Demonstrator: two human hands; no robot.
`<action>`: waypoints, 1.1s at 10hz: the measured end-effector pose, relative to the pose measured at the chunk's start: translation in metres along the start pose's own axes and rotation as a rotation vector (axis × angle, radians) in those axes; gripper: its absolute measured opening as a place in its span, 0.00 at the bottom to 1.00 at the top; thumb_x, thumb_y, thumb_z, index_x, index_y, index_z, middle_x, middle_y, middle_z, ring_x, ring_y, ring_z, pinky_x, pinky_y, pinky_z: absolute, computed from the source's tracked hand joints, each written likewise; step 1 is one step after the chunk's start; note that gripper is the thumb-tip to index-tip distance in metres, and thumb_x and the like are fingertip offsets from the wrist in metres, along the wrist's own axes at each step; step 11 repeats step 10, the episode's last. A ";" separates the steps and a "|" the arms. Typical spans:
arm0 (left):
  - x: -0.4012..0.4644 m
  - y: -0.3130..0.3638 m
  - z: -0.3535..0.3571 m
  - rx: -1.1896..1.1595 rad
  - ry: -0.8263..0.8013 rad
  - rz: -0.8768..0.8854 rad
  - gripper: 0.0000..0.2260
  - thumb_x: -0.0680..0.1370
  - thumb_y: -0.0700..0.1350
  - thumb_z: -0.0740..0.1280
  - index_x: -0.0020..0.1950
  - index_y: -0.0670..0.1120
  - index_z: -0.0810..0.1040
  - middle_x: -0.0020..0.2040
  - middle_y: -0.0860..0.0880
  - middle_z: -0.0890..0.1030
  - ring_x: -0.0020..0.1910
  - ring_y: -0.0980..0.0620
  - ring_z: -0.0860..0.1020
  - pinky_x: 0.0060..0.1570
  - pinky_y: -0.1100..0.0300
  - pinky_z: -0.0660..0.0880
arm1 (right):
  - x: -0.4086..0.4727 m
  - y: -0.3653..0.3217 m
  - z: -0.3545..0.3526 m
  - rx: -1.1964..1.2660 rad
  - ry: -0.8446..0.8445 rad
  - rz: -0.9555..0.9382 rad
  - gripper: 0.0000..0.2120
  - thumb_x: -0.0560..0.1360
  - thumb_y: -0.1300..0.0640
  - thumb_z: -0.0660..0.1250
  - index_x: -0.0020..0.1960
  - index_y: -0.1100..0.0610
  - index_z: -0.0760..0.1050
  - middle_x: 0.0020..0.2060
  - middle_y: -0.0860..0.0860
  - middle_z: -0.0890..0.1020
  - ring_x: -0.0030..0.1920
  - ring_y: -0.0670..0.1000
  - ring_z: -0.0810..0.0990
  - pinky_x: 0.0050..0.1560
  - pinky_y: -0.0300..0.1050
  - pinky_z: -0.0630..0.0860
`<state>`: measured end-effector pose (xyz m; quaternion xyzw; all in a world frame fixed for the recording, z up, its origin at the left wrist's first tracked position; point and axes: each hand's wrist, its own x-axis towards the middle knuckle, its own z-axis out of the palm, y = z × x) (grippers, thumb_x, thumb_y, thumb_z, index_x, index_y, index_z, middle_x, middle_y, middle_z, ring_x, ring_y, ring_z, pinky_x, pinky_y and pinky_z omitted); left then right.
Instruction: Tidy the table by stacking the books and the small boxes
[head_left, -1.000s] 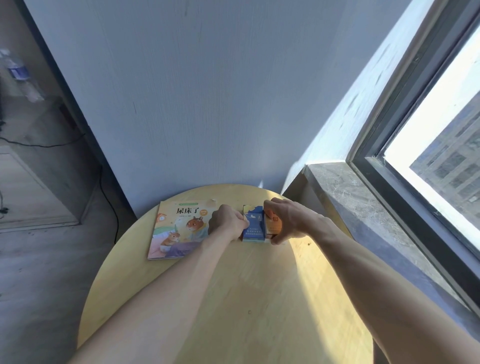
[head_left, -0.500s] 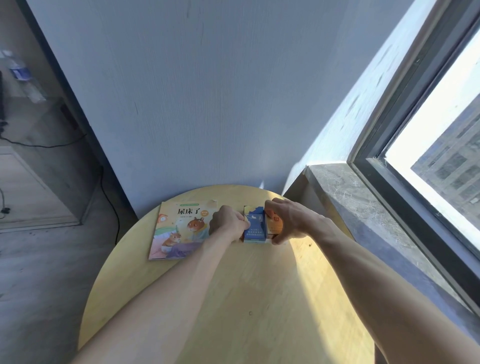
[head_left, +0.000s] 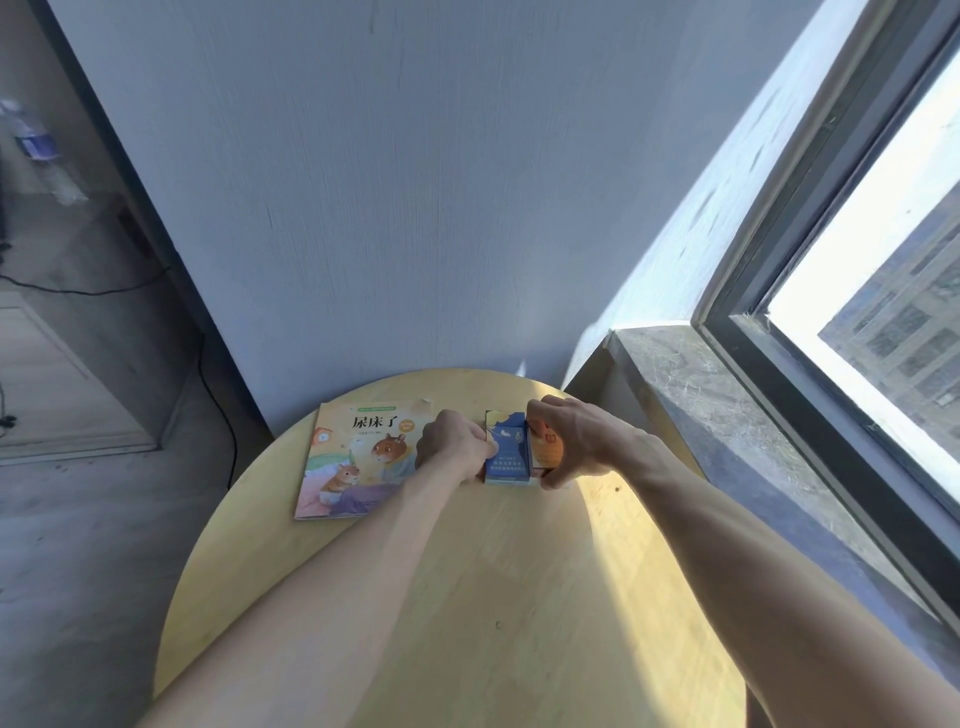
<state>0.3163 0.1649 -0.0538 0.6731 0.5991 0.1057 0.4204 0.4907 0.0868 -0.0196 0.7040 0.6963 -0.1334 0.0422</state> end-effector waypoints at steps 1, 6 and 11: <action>-0.001 0.001 -0.001 0.019 0.000 0.010 0.06 0.73 0.49 0.78 0.47 0.50 0.86 0.47 0.47 0.87 0.43 0.45 0.86 0.48 0.52 0.84 | 0.000 0.000 0.000 -0.005 -0.002 0.002 0.33 0.63 0.42 0.81 0.59 0.50 0.67 0.55 0.48 0.76 0.52 0.53 0.77 0.48 0.46 0.75; -0.008 0.001 0.000 0.078 0.013 0.018 0.14 0.70 0.58 0.75 0.44 0.48 0.86 0.42 0.47 0.86 0.41 0.44 0.84 0.33 0.60 0.72 | -0.001 -0.009 -0.007 -0.035 -0.056 0.037 0.39 0.59 0.36 0.81 0.59 0.47 0.63 0.56 0.47 0.73 0.55 0.53 0.74 0.49 0.48 0.74; -0.091 0.034 -0.094 -0.123 -0.049 0.242 0.05 0.72 0.46 0.71 0.40 0.47 0.85 0.39 0.46 0.87 0.35 0.46 0.86 0.43 0.53 0.85 | -0.074 -0.072 -0.096 -0.036 0.078 0.036 0.36 0.62 0.36 0.80 0.62 0.50 0.69 0.63 0.48 0.73 0.56 0.50 0.71 0.56 0.53 0.76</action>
